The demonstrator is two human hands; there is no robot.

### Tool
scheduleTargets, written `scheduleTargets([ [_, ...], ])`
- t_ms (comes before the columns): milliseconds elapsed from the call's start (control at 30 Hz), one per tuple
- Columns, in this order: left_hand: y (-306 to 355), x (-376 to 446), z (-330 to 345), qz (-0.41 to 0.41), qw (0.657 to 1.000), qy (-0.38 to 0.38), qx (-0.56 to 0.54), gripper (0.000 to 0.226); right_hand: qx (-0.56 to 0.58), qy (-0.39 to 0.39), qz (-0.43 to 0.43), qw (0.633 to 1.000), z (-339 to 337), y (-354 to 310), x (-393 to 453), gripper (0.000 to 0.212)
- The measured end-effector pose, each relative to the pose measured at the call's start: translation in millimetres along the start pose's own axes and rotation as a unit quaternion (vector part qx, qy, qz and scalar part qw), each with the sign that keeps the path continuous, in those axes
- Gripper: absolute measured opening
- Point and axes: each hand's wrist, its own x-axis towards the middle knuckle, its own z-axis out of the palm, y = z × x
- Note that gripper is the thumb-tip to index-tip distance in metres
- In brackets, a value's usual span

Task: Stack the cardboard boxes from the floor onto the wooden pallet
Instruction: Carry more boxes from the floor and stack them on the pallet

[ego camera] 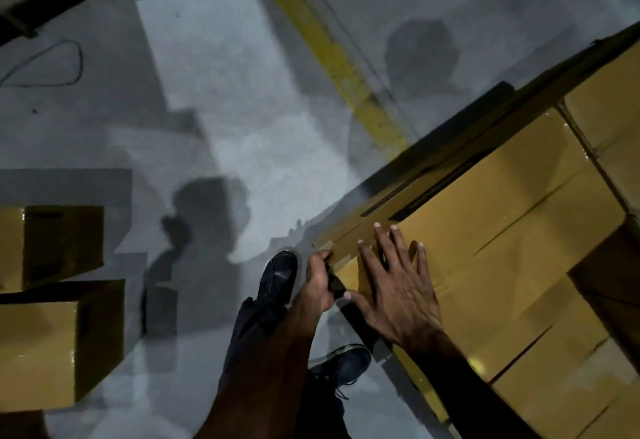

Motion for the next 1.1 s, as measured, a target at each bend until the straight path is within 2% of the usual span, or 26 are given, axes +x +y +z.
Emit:
scheduleTargets([
  [333, 2.7, 0.9, 3.9, 0.004, 1.0, 0.013, -0.026, 0.039, -0.012, 0.002, -0.012, 1.0, 3.2, 6.1, 8.1, 0.089],
  [533, 1.3, 10.6, 4.4, 0.011, 1.0, 0.019, -0.019, 0.05, -0.004, 0.019, -0.019, 1.0, 5.6, 7.4, 7.8, 0.088],
  [767, 11.4, -4.1, -10.9, 0.011, 0.998, 0.003, 0.067, 0.025, 0.006, -0.026, -0.018, 0.999, -1.8, 11.5, 1.1, 0.089],
  [967, 24.1, -29.6, -42.1, 0.131, 0.968, 0.054, 0.209, 0.013, 0.102, -0.003, 0.067, 0.993, -13.6, 13.7, -31.8, 0.079],
  [1100, 11.1, -86.0, -79.6, 0.224, 0.935, 0.07, 0.266, 0.03, 0.253, 0.048, 0.128, 0.958, -32.8, -2.4, -85.7, 0.077],
])
